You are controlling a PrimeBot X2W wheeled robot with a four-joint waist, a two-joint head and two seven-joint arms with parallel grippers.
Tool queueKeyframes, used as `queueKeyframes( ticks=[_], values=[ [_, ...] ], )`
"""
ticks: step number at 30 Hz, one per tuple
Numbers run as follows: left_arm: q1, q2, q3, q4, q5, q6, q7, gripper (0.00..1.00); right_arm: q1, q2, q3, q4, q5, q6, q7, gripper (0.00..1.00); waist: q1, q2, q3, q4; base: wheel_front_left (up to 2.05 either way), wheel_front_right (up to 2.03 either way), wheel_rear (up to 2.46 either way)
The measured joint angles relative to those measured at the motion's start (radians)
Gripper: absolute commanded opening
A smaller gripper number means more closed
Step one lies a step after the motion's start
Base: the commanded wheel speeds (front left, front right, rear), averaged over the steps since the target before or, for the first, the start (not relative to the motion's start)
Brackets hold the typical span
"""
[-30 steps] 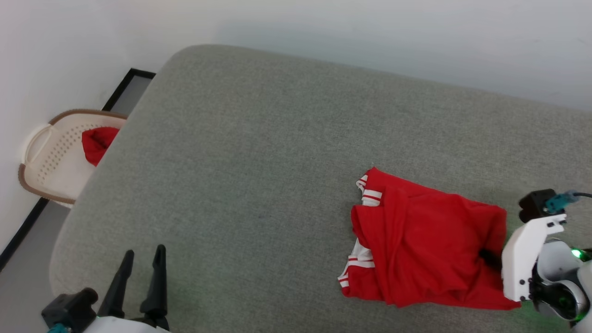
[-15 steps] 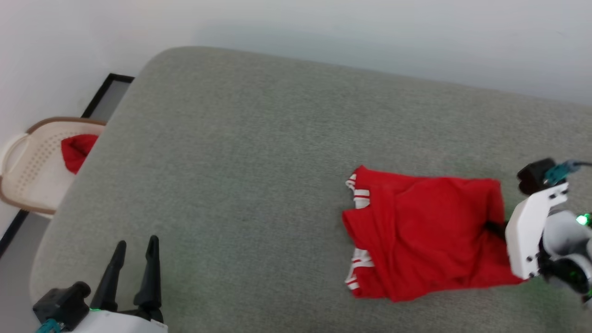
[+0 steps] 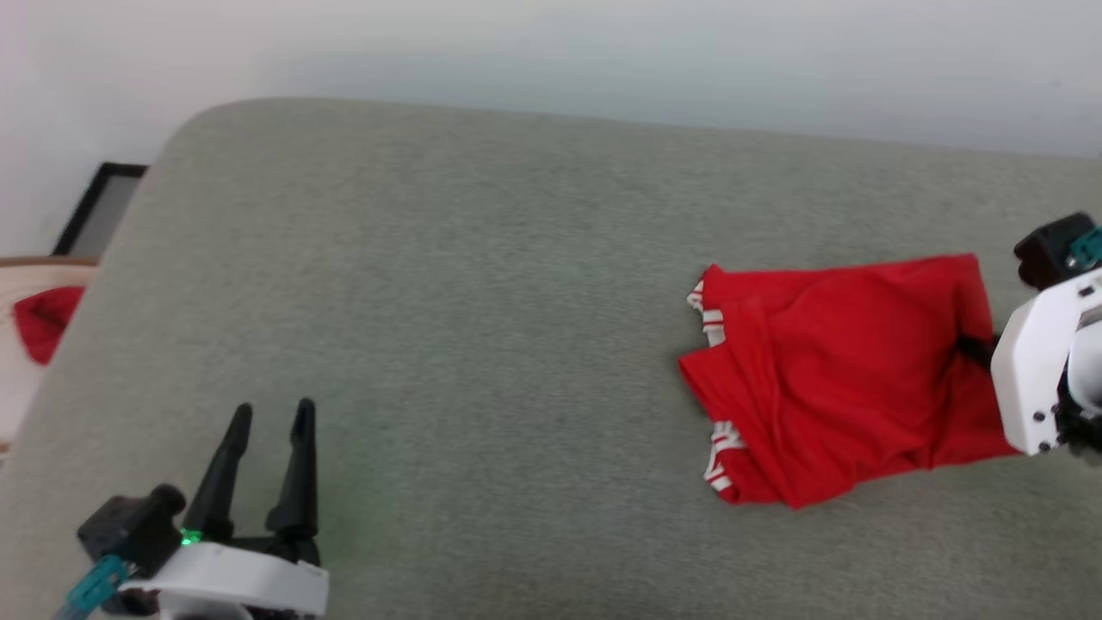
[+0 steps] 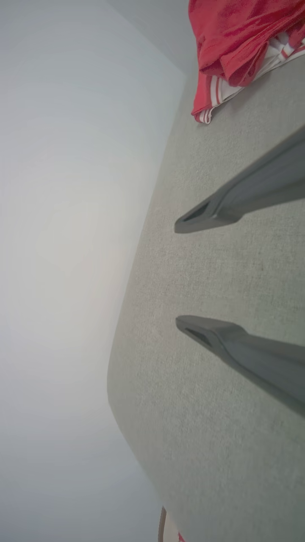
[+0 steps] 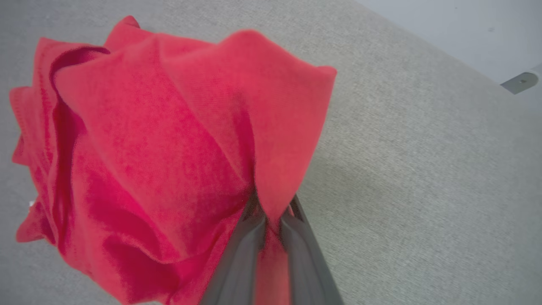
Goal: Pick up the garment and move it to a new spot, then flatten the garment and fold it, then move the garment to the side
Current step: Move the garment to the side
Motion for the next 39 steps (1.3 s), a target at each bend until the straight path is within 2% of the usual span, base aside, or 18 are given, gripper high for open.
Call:
queueKeyframes(
  ticks=[10,21,39],
  values=[
    [-0.074,0.034,-0.07,-0.004,-0.01,-0.001,0.0,1.0,-0.113,-0.047,0.047,0.04,-0.008,0.0,-0.063,0.0,0.0,0.0,0.021,-0.107,0.0,0.0,0.0],
    [-0.148,0.061,-0.119,0.0,-0.017,-0.001,0.0,1.0,-0.255,-0.11,0.146,0.13,-0.023,0.0,-0.198,0.0,0.0,0.0,0.069,-0.219,0.0,0.0,0.0],
    [-0.265,0.105,-0.167,-0.003,-0.013,-0.001,0.0,1.0,-0.451,-0.198,0.29,0.316,-0.105,0.001,-0.41,0.0,0.0,0.0,0.2,-0.343,0.0,0.0,0.0]
  ],
)
